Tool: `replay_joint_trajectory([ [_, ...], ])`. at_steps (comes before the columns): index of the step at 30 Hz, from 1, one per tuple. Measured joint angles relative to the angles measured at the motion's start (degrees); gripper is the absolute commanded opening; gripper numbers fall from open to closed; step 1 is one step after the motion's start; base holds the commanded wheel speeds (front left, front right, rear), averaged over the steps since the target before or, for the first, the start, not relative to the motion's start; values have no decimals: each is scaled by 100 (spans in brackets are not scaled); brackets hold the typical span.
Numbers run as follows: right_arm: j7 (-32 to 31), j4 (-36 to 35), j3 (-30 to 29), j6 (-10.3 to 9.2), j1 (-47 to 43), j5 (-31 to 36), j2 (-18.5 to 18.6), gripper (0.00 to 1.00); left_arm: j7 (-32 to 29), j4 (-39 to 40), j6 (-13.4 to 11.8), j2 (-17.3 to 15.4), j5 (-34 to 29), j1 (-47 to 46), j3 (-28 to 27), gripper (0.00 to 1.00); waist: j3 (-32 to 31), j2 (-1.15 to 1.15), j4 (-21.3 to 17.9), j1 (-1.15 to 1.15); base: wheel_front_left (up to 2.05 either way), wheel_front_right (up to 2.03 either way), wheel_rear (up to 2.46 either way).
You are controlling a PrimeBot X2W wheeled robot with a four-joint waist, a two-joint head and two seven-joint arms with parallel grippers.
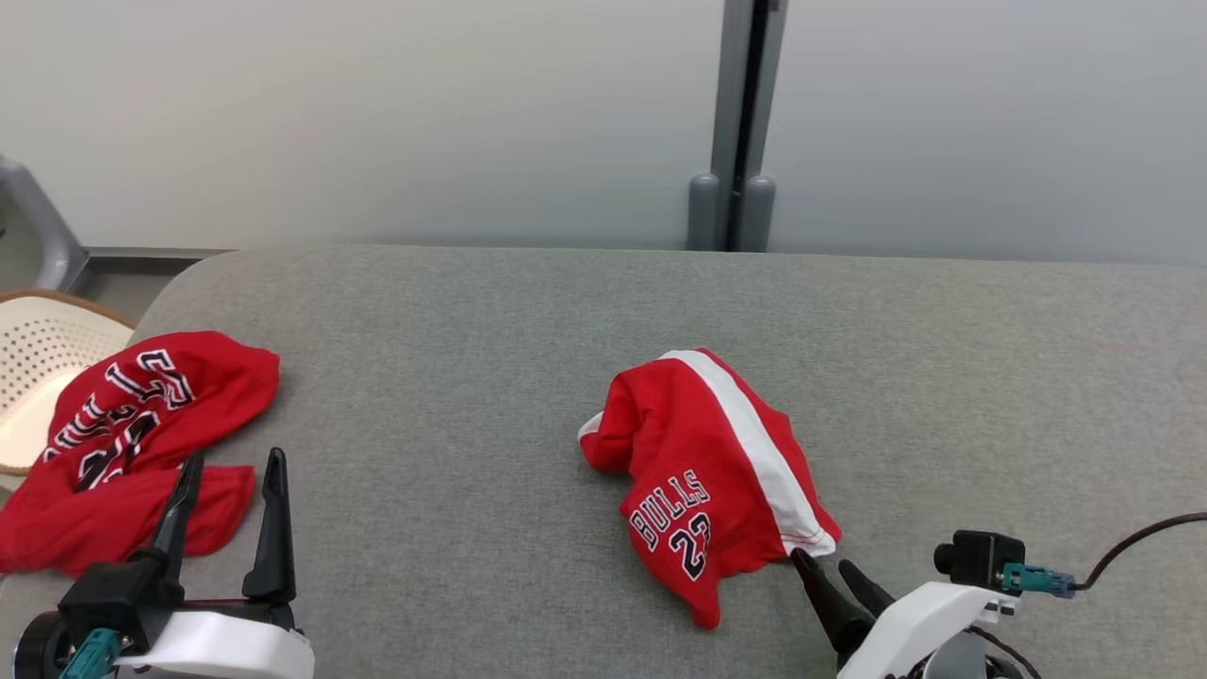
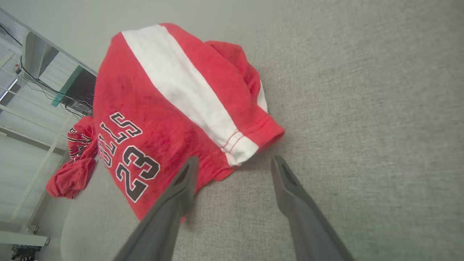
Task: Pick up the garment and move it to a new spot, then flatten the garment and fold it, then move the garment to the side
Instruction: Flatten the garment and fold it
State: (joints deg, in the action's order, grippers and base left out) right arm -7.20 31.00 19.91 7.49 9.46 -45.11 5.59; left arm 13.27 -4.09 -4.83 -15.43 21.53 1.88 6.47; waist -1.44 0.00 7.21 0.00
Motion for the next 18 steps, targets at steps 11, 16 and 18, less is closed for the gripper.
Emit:
replay_joint_trajectory([
  [11, 75, 547, -282, 0, 256, -244, -138, 46, -41, -8, -4, -29, 25, -11, 40, 100, 73, 0, 396, 0, 0, 0, 0],
  [16, 364, 609, -272, 0, 373, -274, -164, 0, -64, -22, -27, -44, 46, -19, 30, 100, 79, 0, 311, 0, 0, 0, 0],
  [18, 500, 563, -241, 0, 430, -325, -171, 0, -64, -20, -27, -58, 69, -50, 22, 100, 80, 0, 245, 0, 0, 0, 0],
])
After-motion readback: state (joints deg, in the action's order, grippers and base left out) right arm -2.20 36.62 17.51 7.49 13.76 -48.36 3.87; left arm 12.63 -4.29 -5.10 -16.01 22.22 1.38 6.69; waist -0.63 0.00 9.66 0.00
